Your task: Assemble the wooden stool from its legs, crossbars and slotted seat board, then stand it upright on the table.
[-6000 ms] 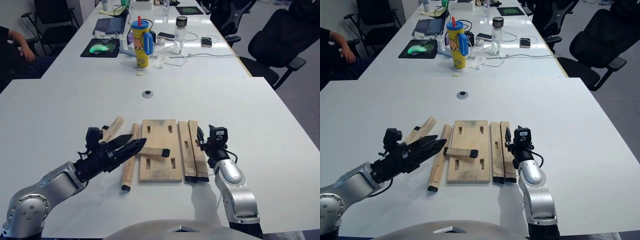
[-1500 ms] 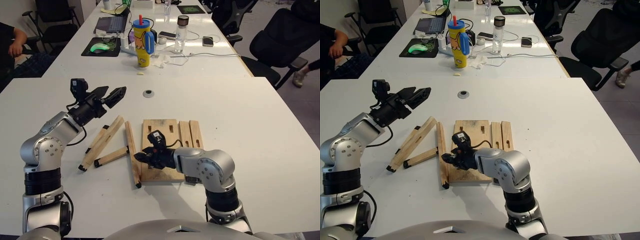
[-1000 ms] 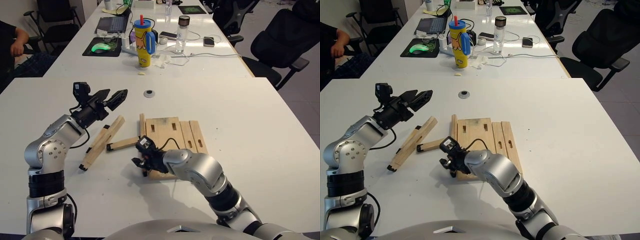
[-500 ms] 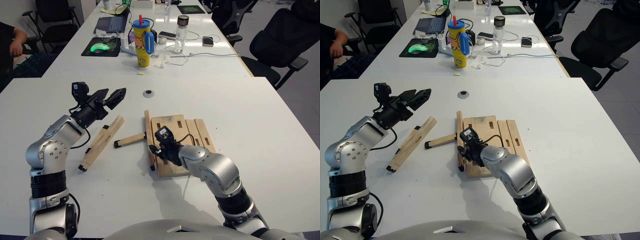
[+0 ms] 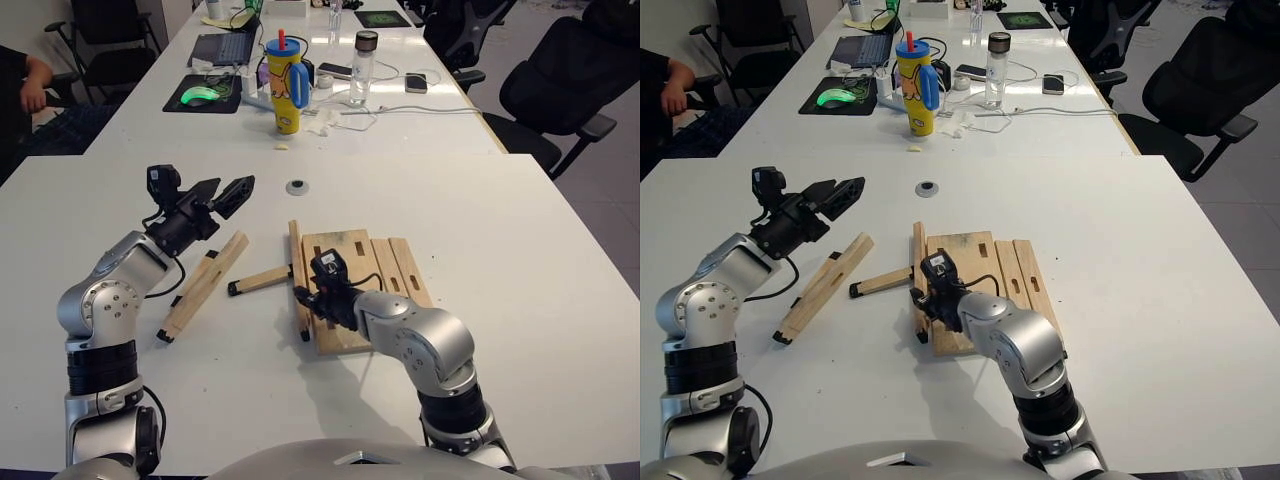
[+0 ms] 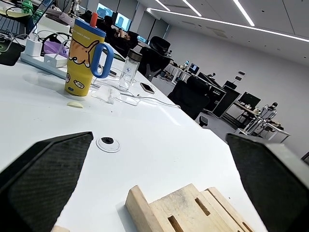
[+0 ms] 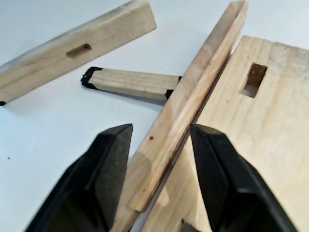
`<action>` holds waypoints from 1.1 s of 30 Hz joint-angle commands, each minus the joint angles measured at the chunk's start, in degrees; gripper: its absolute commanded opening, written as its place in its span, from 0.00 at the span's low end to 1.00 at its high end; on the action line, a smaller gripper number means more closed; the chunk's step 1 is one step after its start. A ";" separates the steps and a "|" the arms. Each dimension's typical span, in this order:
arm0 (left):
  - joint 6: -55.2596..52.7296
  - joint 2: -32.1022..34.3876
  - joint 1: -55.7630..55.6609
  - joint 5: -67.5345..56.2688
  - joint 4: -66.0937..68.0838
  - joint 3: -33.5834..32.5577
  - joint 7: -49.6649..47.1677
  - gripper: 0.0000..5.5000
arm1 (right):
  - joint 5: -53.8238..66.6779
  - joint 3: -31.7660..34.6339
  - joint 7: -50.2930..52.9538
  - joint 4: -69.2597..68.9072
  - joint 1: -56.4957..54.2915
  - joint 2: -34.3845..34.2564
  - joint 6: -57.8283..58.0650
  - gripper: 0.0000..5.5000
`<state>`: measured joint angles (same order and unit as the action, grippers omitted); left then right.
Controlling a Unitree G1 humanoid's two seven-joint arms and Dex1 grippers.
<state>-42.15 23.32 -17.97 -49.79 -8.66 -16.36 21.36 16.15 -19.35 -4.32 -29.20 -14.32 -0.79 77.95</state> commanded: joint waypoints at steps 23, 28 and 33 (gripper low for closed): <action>-0.02 -1.41 -0.54 0.71 -1.13 -0.66 -1.66 0.93 | -0.62 -5.79 -0.61 4.10 -1.79 2.30 5.76 0.18; 0.04 -1.07 -1.37 0.96 -0.59 -0.69 -1.30 0.93 | 2.41 11.64 -0.45 6.52 2.08 -10.47 8.34 0.18; -1.34 2.71 -6.14 -1.02 -0.86 -3.90 -1.13 0.93 | 6.28 22.63 0.03 7.22 1.90 -19.62 12.42 0.18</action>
<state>-42.19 22.02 -19.10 -49.47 -9.30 -17.25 20.10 22.47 -3.69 -6.42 -24.11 -14.21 -4.83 85.53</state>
